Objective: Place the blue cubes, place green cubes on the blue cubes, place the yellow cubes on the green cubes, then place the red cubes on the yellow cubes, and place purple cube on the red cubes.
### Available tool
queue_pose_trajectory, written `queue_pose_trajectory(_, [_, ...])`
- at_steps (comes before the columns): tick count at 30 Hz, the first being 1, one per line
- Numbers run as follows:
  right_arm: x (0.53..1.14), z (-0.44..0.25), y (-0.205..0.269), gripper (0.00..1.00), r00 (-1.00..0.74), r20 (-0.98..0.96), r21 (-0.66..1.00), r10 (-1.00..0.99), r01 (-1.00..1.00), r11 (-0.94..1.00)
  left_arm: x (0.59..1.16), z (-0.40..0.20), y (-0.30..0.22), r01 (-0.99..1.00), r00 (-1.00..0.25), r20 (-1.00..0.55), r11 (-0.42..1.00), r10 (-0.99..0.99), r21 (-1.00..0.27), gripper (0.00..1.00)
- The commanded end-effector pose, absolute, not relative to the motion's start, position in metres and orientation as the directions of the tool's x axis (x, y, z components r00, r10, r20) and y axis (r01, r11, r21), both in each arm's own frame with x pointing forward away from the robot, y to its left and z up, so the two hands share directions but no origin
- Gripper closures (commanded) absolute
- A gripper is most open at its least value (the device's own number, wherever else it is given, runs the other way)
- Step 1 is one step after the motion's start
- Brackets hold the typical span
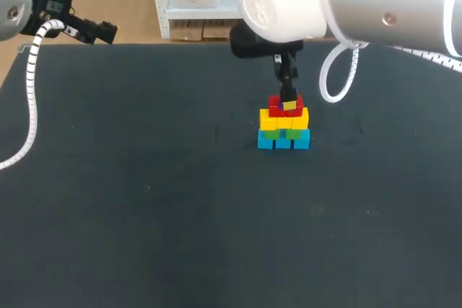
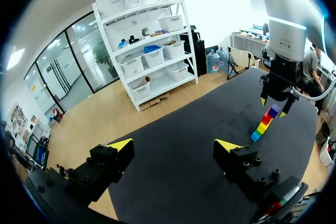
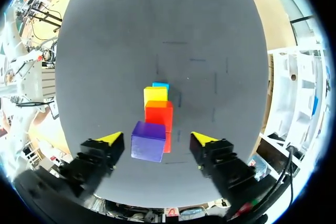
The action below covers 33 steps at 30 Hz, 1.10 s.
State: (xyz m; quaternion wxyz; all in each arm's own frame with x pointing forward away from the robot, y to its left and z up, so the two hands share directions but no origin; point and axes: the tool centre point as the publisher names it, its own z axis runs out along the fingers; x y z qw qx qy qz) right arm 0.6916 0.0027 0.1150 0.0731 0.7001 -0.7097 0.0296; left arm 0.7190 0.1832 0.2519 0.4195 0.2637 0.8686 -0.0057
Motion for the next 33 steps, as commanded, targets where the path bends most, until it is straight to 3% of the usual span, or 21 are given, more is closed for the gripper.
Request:
queue_pose_trajectory(1, [0.6908,0.114,0.0009,0.53,-0.012,0.144,0.052,-0.99,-0.998,0.019,0.7201,0.2514,0.1839,0.465,-0.507,-0.733,0.86,0.453,0.209,0.0])
queue_pose_trajectory(9, [0.6928,0.1141,0.0007,0.69,-0.014,0.143,0.045,-0.99,-0.999,0.02,0.7201,0.2514,0.1839,0.465,-0.507,-0.733,0.86,0.453,0.209,0.0])
queue_pose_trajectory(33, [0.6861,0.1158,0.0026,0.72,0.006,0.121,0.06,-0.993,-0.998,0.002,0.7201,0.2514,0.1839,0.465,-0.507,-0.733,0.86,0.453,0.209,0.0])
